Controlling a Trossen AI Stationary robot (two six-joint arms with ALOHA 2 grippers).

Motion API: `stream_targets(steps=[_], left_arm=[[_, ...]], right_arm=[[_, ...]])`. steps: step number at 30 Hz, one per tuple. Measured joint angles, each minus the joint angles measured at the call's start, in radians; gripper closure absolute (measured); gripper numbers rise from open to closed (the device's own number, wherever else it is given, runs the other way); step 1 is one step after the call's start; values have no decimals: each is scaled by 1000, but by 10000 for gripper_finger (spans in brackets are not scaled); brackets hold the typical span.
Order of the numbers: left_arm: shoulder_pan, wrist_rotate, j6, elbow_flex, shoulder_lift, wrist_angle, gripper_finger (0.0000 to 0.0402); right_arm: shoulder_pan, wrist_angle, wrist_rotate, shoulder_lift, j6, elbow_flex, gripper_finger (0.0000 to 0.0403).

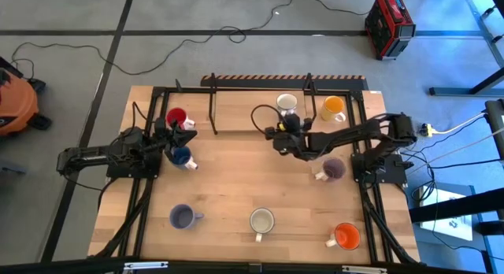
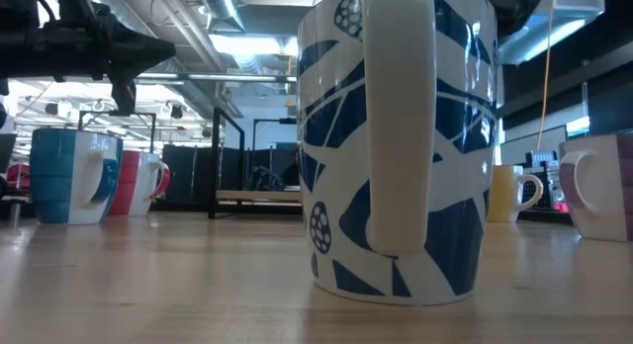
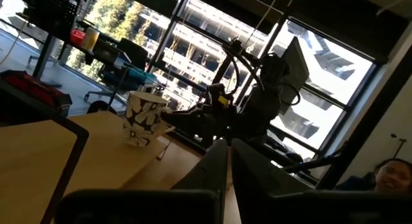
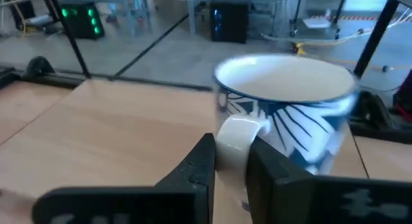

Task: Place coffee mugs
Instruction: Put the top blue patterned mug on the shelf

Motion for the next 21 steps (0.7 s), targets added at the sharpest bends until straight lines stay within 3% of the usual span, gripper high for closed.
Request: stream_targets(steps=[5, 14, 21], left_arm=[[0, -3, 0, 0, 0, -2, 386], [0, -3, 1, 0, 0, 0, 386], [0, -3, 1, 0, 0, 0, 386]], right_arm=[[-30, 48, 25, 25, 0, 0, 401], [-67, 69, -17, 47, -10, 0, 403], [-66, 99, -98, 48, -126, 0, 403]])
